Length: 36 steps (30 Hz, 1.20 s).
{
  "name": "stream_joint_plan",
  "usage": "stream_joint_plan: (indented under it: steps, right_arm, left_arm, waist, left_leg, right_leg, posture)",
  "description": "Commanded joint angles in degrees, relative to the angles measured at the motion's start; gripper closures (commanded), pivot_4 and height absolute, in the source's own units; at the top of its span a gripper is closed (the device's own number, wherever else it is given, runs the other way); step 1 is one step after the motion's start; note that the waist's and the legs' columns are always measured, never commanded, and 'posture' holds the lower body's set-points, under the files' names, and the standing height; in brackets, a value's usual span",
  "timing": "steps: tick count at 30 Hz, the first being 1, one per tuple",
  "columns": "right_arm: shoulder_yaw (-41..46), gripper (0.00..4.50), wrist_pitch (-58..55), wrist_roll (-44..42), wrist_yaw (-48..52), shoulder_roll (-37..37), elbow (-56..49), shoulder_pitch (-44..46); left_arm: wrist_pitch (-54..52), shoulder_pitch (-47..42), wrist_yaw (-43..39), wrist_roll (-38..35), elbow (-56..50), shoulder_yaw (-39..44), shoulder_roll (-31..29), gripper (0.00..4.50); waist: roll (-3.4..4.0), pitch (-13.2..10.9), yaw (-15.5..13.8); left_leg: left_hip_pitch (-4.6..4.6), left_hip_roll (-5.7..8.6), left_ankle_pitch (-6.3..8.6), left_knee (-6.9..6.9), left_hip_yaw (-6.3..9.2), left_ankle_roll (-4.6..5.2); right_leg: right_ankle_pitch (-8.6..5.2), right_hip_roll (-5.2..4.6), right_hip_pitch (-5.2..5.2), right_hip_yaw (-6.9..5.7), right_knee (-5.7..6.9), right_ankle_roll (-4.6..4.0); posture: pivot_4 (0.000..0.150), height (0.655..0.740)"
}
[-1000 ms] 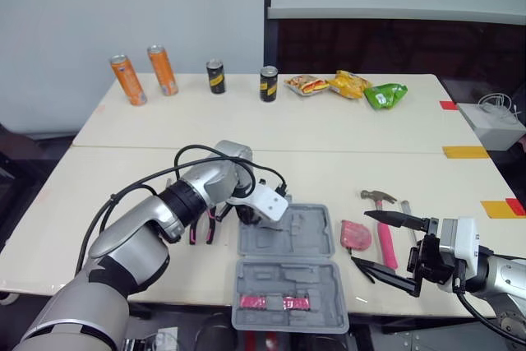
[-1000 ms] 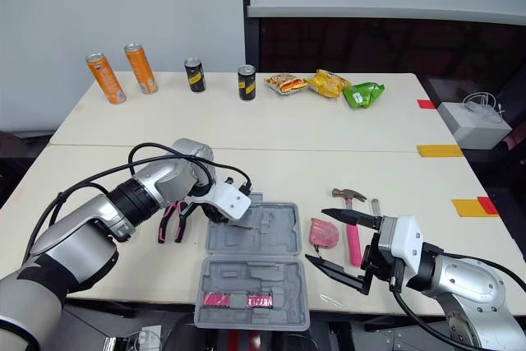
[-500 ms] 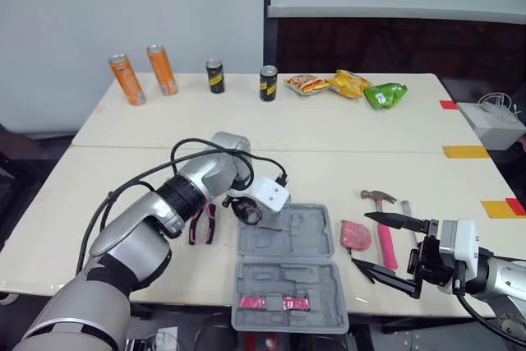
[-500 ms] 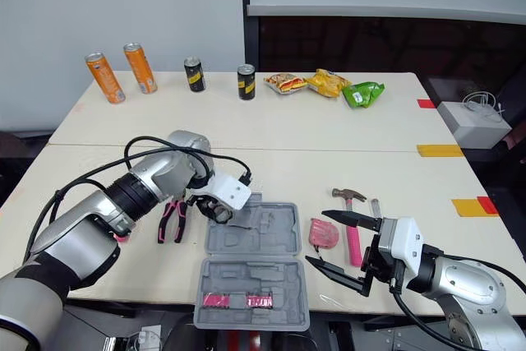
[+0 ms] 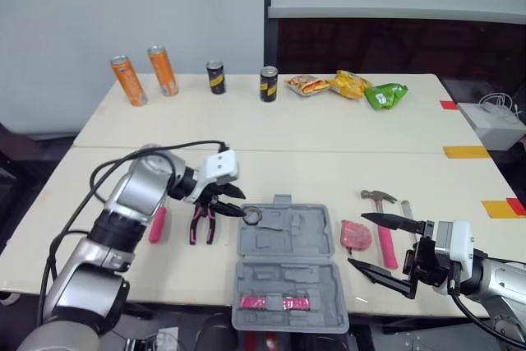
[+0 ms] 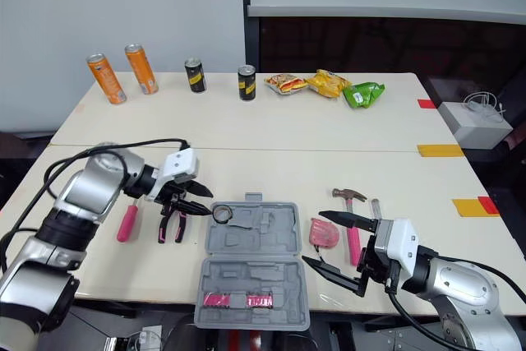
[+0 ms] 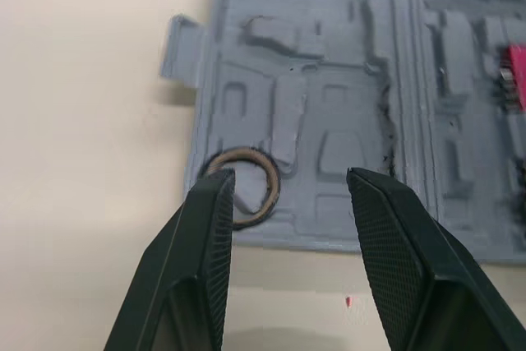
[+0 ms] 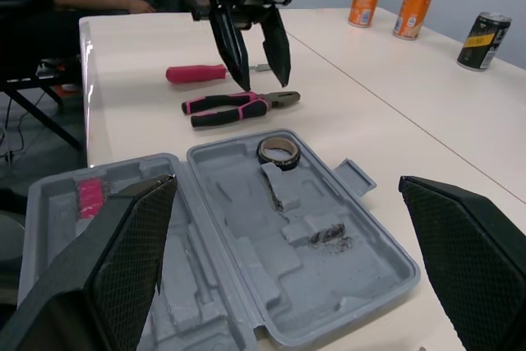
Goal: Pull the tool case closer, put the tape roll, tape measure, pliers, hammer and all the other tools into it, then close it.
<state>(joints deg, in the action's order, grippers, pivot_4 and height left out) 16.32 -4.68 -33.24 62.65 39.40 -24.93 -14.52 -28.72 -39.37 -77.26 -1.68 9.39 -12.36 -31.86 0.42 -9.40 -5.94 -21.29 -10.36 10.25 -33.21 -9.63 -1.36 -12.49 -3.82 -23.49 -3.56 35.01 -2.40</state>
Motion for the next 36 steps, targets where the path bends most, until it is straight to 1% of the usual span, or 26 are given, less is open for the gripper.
stream_joint_plan:
  steps: [1, 7, 10, 11, 22, 27, 32, 36]
  right_arm:
    - [0.3, 0.0, 0.6, -0.5, -0.3, -0.3, -0.1, 0.5]
    - [0.1, 0.0, 0.3, -0.5, -0.5, -0.5, -0.2, 0.7]
    - [0.2, 0.0, -0.1, -0.6, -0.9, -0.5, -0.9, 0.4]
    - [0.3, 0.0, -0.2, -0.7, -1.0, -0.4, -1.1, 0.3]
    - [0.5, 0.0, -0.1, -0.7, -2.2, -0.4, -2.1, -1.0]
    - [0.3, 0.0, 0.1, -0.5, -2.7, -0.6, -2.1, -1.2]
    - [0.3, 0.0, 0.1, -0.5, -2.9, -0.7, -1.7, -0.9]
    - [0.1, 0.0, -0.2, -0.6, -2.8, -0.5, -1.8, -0.8]
  left_arm:
    - [4.2, 3.7, 7.0, -2.1, -2.2, 2.9, 2.7, 2.21]
    - [10.8, 5.7, 12.8, -2.0, 2.1, 2.2, 6.5, 2.21]
    - [13.9, 5.9, 13.9, -1.7, 3.9, 1.4, 7.2, 3.03]
    - [14.7, 6.1, 14.2, -1.5, 4.0, 1.1, 7.2, 3.37]
    - [18.3, 6.9, 14.0, -2.0, 7.1, 0.2, 7.3, 3.37]
    - [22.1, 7.5, 15.1, -0.7, 11.3, -0.8, 8.2, 3.37]
    - [26.4, 7.1, 17.2, 4.7, 20.2, -4.9, 8.8, 3.37]
    - [31.1, 6.6, 18.0, 8.1, 25.0, -7.6, 8.0, 3.37]
  waist:
    - [0.0, 0.0, -0.1]
    - [-0.08, 0.0, 0.1]
    - [-0.08, 0.0, 0.2]
    - [-0.08, 0.0, 0.3]
    - [-0.08, 0.0, 0.2]
    - [-0.08, 0.0, 0.2]
    - [-0.11, 0.0, 0.1]
    - [-0.02, 0.3, 0.0]
  left_leg:
    - [0.0, 0.03, 0.0, 0.0, 0.0, 0.0]
    - [-0.04, 0.06, 0.0, 0.01, 0.03, 0.02]
    - [-0.04, 0.05, -0.01, 0.03, 0.05, 0.02]
    - [-0.05, 0.03, 0.0, 0.03, 0.04, 0.03]
    - [-0.06, 0.04, 0.02, 0.04, 0.05, 0.04]
    - [-0.04, 0.04, 0.02, 0.05, 0.04, 0.04]
    - [-0.04, 0.04, 0.02, 0.04, 0.05, 0.04]
    - [0.11, 0.07, 0.03, 0.04, 0.07, 0.03]
  right_leg:
    - [0.0, -0.02, 0.01, 0.01, -0.03, 0.0]
    - [0.01, -0.02, -0.01, 0.0, -0.07, 0.03]
    - [-0.02, -0.01, -0.02, 0.0, -0.06, 0.08]
    - [-0.02, 0.01, -0.03, 0.0, -0.07, 0.08]
    - [-0.06, 0.0, -0.04, 0.0, -0.09, 0.15]
    - [-0.07, 0.01, -0.03, 0.01, -0.09, 0.16]
    - [-0.07, 0.01, -0.01, 0.01, -0.1, 0.16]
    - [-0.06, -0.01, 0.16, 0.01, -0.14, 0.19]
  posture:
    - [0.15, 0.74]
    - [0.15, 0.74]
    - [0.15, 0.74]
    - [0.15, 0.74]
    - [0.15, 0.74]
    - [0.15, 0.74]
    - [0.15, 0.74]
    - [0.15, 0.74]
